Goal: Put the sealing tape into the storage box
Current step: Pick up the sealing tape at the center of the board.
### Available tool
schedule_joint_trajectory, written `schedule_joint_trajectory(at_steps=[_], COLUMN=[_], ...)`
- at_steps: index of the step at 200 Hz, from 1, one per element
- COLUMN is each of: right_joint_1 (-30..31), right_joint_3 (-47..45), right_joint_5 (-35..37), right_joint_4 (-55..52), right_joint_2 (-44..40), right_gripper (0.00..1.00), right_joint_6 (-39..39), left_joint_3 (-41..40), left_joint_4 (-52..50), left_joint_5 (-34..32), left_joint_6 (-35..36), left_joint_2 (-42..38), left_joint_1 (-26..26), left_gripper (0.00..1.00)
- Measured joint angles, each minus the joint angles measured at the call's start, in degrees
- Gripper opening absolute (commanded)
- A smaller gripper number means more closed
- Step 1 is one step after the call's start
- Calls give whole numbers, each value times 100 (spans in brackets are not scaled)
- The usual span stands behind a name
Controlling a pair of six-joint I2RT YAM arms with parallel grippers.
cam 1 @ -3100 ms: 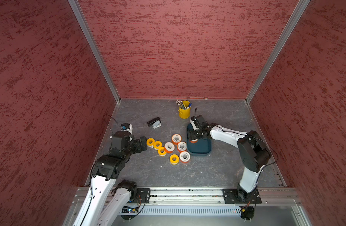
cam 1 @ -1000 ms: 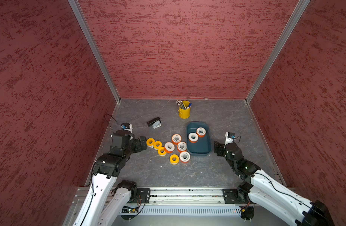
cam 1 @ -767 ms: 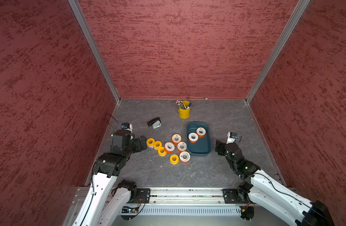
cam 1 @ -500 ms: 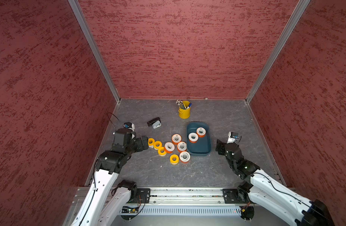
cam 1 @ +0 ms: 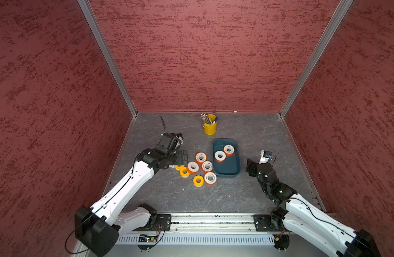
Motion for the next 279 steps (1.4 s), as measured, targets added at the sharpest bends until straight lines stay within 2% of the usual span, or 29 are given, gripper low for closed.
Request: schedule_joint_trajectory(at_steps=[72,131,159,218,279], right_joint_1=[0,0,0,0,0], right_joint_3=[-129,-170,-173,-173,-173], right_joint_5=[-39,-63,-92,-111,-131], right_joint_4=[-17,-42,-46,-48,-48], right_joint_2=[-404,-544,-549,-621,-586], right_gripper=[81,82,82,82,82], right_joint_6=[-22,-22,-22,-24,-24], left_joint_3=[1869,3141,3375,3366,2785], left_joint_4=[570,468,389,284,363], left_joint_5=[17,221,160,2,-264], left_joint_6=[-85,-35,-37,-136,-286], left_joint_2=[3117,4562,4964,5270,5195], left_joint_1=[-205,-223,-304,-588,-734], left_gripper=[100,100,100,100,100])
